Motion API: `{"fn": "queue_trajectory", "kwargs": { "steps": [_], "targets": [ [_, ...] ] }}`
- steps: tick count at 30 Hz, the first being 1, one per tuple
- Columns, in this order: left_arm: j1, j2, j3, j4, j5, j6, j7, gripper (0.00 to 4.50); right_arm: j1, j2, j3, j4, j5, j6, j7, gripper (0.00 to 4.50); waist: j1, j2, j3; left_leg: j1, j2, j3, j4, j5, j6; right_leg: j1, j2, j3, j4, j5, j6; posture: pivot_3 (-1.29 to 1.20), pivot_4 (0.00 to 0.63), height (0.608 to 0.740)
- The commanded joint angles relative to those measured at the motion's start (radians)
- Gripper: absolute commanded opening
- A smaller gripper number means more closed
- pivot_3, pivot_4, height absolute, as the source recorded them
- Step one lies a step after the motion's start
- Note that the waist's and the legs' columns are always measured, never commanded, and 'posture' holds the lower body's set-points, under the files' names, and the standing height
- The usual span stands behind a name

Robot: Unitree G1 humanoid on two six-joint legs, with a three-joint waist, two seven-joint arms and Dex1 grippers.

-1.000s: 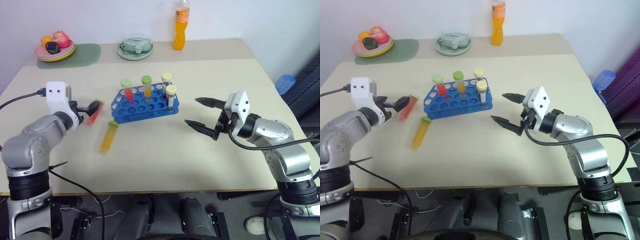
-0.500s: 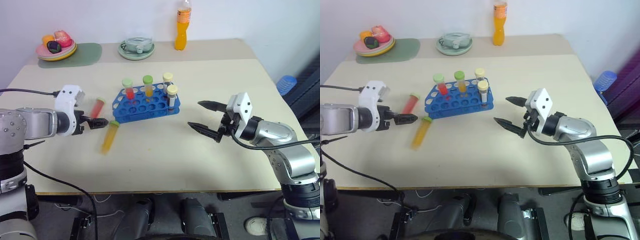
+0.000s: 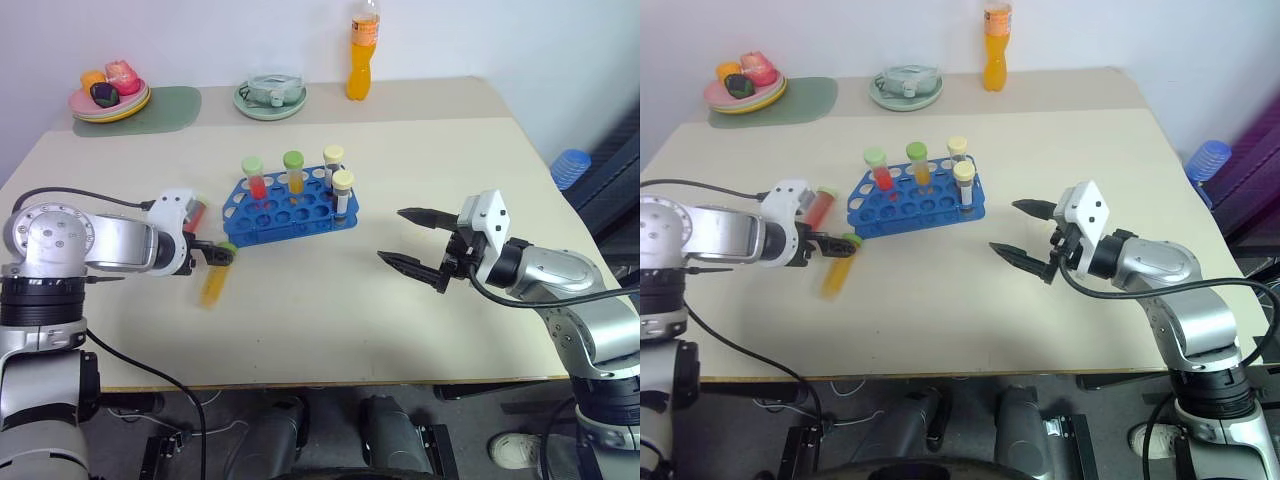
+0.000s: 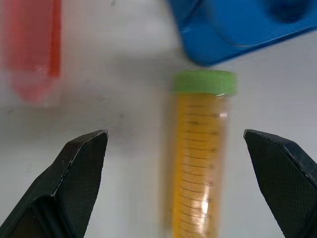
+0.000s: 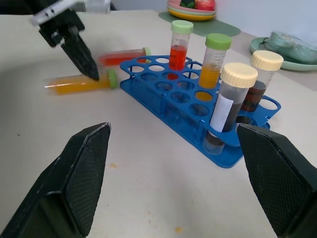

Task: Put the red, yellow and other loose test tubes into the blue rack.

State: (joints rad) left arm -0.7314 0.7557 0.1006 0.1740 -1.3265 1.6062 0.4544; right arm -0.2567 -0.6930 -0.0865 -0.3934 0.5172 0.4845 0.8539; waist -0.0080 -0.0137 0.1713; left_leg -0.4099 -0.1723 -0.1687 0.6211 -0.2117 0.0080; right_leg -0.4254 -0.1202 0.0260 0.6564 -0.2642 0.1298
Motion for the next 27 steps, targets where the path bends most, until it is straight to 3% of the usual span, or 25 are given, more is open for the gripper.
{"fn": "queue_trajectory", "kwargs": {
  "steps": [1, 3, 6, 12, 13, 18, 22, 25, 27],
  "targets": [
    [-0.037, -0.013, 0.014, 0.036, -0.037, 0.008, 0.081, 4.50, -0.001, -0.012, -0.028, -0.051, 0.021, 0.012, -0.010, 4.15, 0.001, 0.000, 0.000, 0.000, 0.000, 0.000, 0.000, 0.000, 0.000, 0.000, 0.000, 0.000, 0.000, 0.000, 0.000, 0.00, 0.150, 0.740],
    [-0.044, -0.032, 0.011, 0.071, -0.052, 0.008, 0.113, 4.50, -0.002, -0.014, -0.030, -0.057, 0.025, 0.021, -0.013, 4.15, 0.001, 0.000, 0.000, 0.000, 0.000, 0.000, 0.001, 0.000, 0.000, 0.000, 0.000, 0.000, 0.000, 0.000, 0.000, 0.00, 0.150, 0.740],
    [-0.053, -0.064, 0.004, 0.123, -0.050, 0.008, 0.144, 3.69, -0.001, -0.016, -0.031, -0.066, 0.030, 0.035, -0.019, 4.19, 0.001, 0.000, -0.001, 0.000, 0.000, 0.000, 0.001, 0.000, -0.001, 0.000, 0.000, 0.000, 0.000, 0.000, 0.000, 0.00, 0.150, 0.740],
    [-0.072, -0.094, 0.006, 0.188, -0.062, 0.008, 0.189, 0.95, 0.005, -0.020, -0.031, -0.076, 0.038, 0.050, -0.017, 4.19, 0.016, 0.000, -0.001, 0.000, 0.000, 0.001, 0.002, 0.000, -0.001, 0.001, 0.000, 0.000, 0.000, 0.000, 0.000, 0.00, 0.150, 0.740],
    [-0.070, -0.096, 0.009, 0.189, -0.064, 0.008, 0.194, 0.78, 0.006, -0.020, -0.032, -0.075, 0.038, 0.049, -0.016, 4.19, 0.019, 0.000, -0.001, 0.000, 0.000, 0.001, 0.002, 0.000, -0.001, 0.001, 0.000, 0.000, 0.000, 0.000, 0.000, 0.00, 0.150, 0.740],
    [-0.035, -0.069, 0.031, 0.150, -0.151, 0.008, 0.200, 0.78, 0.000, -0.017, -0.023, -0.054, 0.026, 0.040, -0.010, 4.19, 0.019, 0.000, -0.001, 0.000, 0.000, 0.002, 0.005, -0.001, -0.003, 0.001, 0.000, 0.000, 0.000, 0.000, 0.000, 0.00, 0.150, 0.740],
    [0.062, 0.033, 0.049, -0.042, -0.230, 0.008, 0.096, 0.78, -0.008, -0.019, -0.019, -0.033, 0.020, 0.030, 0.004, 4.19, 0.012, -0.001, -0.001, -0.001, 0.001, 0.003, 0.006, -0.001, -0.004, 0.001, 0.000, 0.001, 0.000, 0.000, 0.000, 0.00, 0.150, 0.740],
    [0.170, 0.123, 0.043, -0.269, -0.162, 0.005, -0.213, 0.78, -0.008, -0.020, -0.019, -0.018, 0.016, 0.021, 0.015, 4.19, 0.014, -0.001, -0.001, -0.001, 0.002, 0.003, 0.006, -0.001, -0.004, 0.000, 0.001, 0.002, 0.000, 0.000, 0.000, 0.00, 0.150, 0.740],
    [0.280, 0.159, 0.069, -0.403, -0.074, -0.148, -0.498, 0.78, 0.001, -0.020, -0.018, -0.012, 0.014, 0.016, 0.020, 4.19, 0.014, 0.000, -0.001, -0.001, 0.002, 0.004, 0.006, -0.002, -0.004, 0.000, 0.001, 0.002, 0.000, 0.000, -0.001, 0.00, 0.150, 0.740]
  ]
}}
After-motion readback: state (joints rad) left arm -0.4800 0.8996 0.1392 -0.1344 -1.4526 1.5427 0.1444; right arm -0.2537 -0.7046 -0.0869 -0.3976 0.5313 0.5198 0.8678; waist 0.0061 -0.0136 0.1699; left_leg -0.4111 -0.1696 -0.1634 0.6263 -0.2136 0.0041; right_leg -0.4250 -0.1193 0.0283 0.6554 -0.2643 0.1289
